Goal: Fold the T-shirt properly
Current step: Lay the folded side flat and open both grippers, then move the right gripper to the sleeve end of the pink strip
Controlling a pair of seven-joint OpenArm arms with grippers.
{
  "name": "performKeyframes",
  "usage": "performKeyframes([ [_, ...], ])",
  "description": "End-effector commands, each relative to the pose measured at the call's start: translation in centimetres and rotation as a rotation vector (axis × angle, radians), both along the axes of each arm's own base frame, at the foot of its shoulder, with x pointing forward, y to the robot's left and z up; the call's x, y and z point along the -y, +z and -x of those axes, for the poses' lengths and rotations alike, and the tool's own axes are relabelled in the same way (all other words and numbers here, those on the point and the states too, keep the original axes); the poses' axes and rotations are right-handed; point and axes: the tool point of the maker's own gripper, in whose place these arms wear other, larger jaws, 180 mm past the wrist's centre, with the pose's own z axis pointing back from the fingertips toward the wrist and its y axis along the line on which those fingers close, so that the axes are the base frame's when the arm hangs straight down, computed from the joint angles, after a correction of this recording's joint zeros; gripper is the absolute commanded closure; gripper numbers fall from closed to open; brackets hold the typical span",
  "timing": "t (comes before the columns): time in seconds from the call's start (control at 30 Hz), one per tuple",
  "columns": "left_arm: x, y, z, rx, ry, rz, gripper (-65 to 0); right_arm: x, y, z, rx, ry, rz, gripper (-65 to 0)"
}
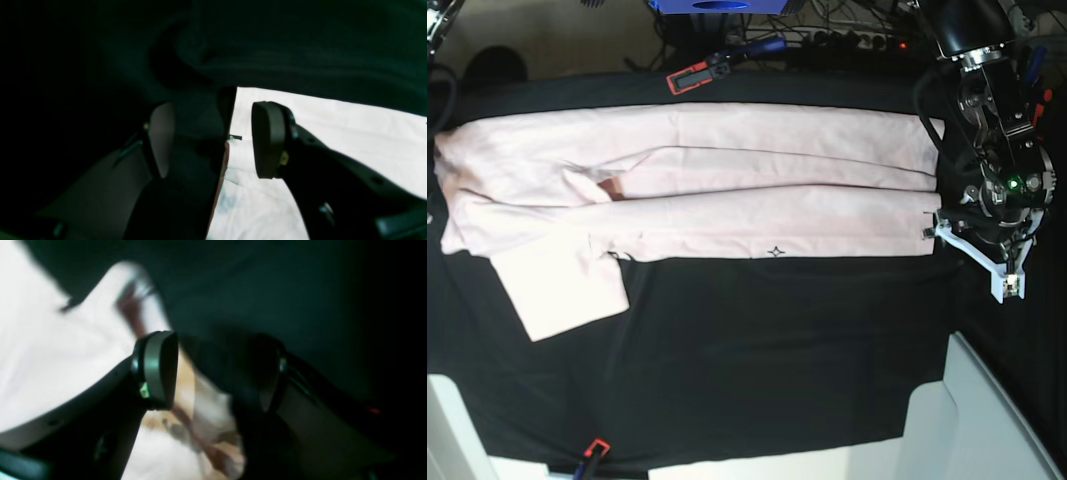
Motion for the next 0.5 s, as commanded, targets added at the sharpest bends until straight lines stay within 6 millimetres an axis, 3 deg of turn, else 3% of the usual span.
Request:
performKeyframes([
  [0.0, -0.4, 1.4, -0.8, 0.049, 0.002, -0.019, -36.1, 0.8, 3.3, -2.7, 0.104, 0.022, 0.041, -35.0],
  [0.1, -0.3, 1.3, -0.8, 0.049, 0.003, -0.015, -35.9, 0.4, 6.0, -5.8, 0.182, 0.049, 0.058, -35.1],
  [0.13, -0.3, 1.3, -0.9, 0.051, 0.004, -0.009, -35.8, -0.4, 5.9, -6.9, 0.182, 0.075, 0.050, -35.1],
  [0.33, -0.5, 1.1, -0.5, 0.040, 0.003, -0.019, -35.8, -4.9, 3.8, -13.5, 0.135, 0.194, -0.024, -35.1],
  [0.47, -3.1, 1.0, 1.2, 0.035, 0.085, -0.023, -35.8, -5.7, 1.8, -15.1, 0.137, 0.179, -0.043, -36.6],
])
